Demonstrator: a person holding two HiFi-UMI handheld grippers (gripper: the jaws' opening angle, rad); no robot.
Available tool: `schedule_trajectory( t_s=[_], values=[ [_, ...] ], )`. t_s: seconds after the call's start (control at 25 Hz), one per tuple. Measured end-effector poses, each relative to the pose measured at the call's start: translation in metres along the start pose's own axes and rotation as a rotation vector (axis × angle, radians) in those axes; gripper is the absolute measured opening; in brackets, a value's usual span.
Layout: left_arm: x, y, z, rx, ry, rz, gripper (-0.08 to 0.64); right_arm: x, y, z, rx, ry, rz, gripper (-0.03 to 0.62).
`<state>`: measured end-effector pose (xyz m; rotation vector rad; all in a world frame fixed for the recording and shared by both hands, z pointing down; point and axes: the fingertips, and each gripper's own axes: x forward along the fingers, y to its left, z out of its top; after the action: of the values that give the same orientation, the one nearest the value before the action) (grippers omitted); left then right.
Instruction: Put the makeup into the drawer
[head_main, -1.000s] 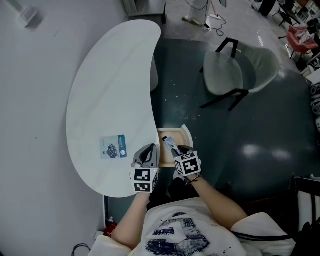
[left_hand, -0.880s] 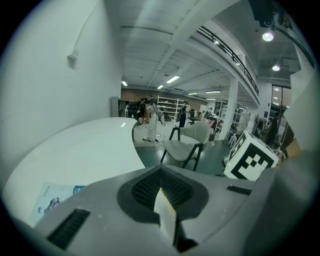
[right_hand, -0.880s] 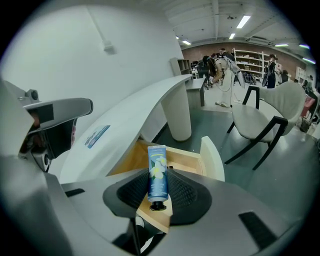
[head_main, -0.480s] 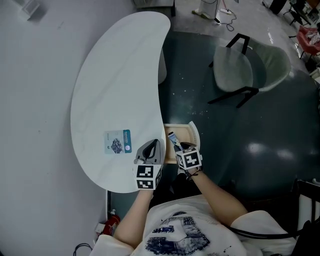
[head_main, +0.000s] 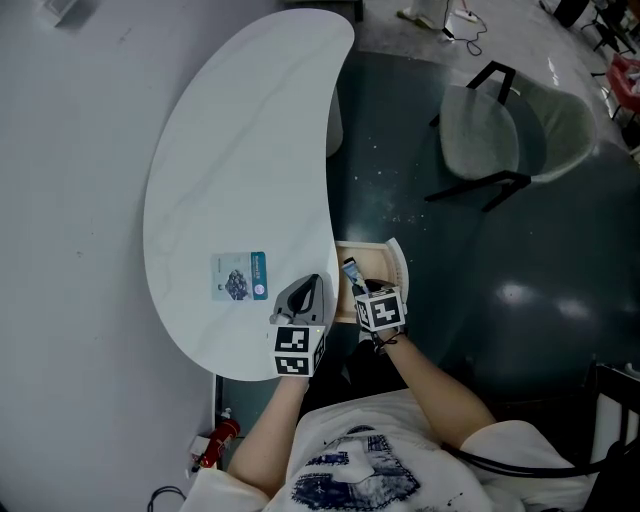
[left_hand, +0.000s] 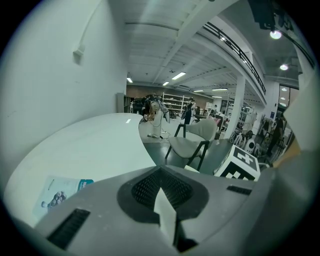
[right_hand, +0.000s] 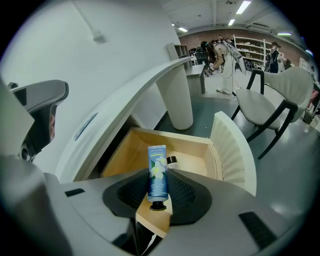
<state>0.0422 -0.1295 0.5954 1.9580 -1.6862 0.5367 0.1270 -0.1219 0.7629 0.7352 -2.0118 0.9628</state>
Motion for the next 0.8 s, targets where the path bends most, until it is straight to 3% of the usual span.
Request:
schedule_trajectory(
  t_s=[0.8],
  values=[
    [0.004,0.024,-0.015,-0.034,0.029,0.032,0.034,0.048,0.008,-0.016,-0.087,0.087,0.018,0.129]
  ],
)
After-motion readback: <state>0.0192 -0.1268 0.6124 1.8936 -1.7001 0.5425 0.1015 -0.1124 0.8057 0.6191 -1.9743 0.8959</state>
